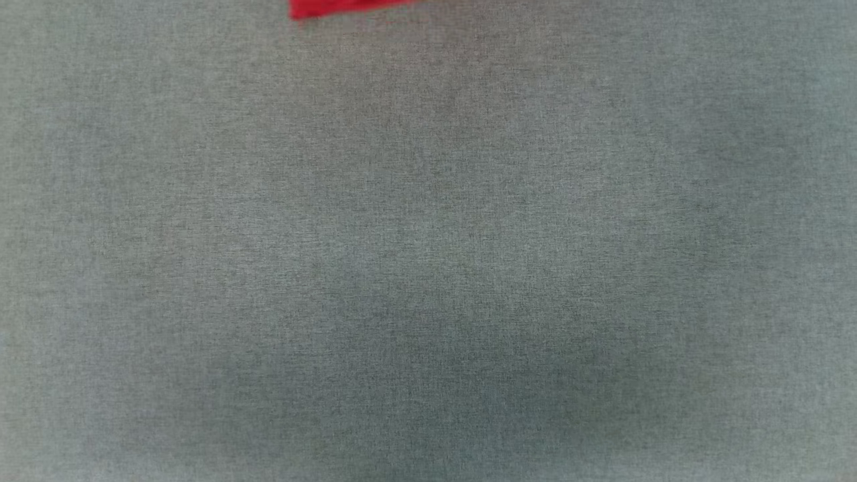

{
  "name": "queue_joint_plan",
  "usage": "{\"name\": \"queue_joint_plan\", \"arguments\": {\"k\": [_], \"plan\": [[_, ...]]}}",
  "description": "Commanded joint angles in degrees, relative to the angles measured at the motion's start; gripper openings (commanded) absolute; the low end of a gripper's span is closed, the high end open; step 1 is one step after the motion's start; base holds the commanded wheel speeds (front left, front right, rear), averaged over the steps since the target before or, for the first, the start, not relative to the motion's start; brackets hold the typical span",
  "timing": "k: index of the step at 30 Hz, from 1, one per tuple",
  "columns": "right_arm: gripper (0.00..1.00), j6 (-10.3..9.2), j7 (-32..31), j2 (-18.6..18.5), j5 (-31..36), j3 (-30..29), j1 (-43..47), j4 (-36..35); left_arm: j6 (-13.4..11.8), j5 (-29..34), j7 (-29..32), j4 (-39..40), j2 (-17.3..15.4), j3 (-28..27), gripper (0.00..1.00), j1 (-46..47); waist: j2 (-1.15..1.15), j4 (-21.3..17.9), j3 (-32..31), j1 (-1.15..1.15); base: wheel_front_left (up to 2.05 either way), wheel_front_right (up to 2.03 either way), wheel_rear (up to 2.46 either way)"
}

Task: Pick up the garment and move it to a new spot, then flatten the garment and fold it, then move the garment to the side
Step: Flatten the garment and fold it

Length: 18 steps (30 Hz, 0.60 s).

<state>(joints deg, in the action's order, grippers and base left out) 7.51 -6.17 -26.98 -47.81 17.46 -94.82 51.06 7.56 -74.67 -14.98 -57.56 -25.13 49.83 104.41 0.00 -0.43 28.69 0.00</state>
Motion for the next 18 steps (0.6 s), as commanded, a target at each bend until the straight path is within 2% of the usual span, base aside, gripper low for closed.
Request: {"name": "queue_joint_plan", "arguments": {"k": [1, 4, 8, 15, 18], "plan": [[0.00, -0.05, 0.92, -0.46, -0.37, 0.45, 2.03, 0.29, -0.15, 0.56, -0.24, 0.00, -0.58, -1.37, 0.00, -2.97, 0.00, 0.00, -0.03, 0.00, 0.00, 0.00, 0.00], [0.00, -0.05, 1.09, -0.72, -0.91, 1.83, 4.68, -0.29, -0.15, 1.17, -0.24, 1.11, -0.67, -2.25, 0.00, -6.14, 0.00, -0.01, -0.22, 0.00, 0.00, 0.00, 0.00], [0.00, -0.05, 1.13, -2.94, -3.14, 4.63, 11.85, -3.61, -0.15, 0.13, -0.26, 6.62, -1.56, -2.78, 0.00, -14.24, 0.00, 0.50, -0.88, 0.00, 0.00, 0.00, 0.00], [0.00, -0.05, -0.19, -7.77, -9.73, 9.46, 30.32, -14.41, -0.14, -1.28, -0.26, 19.35, -5.38, -3.49, 0.00, -33.26, 0.00, 0.57, -3.95, 0.00, 0.00, 0.00, 0.00], [0.00, -0.04, -0.99, -10.11, -12.37, 10.80, 38.28, -19.50, -0.14, -1.27, -0.26, 24.00, -6.75, -5.68, 0.00, -42.29, 0.00, 0.48, -5.54, 0.00, 0.00, 0.00, 0.00]]}}
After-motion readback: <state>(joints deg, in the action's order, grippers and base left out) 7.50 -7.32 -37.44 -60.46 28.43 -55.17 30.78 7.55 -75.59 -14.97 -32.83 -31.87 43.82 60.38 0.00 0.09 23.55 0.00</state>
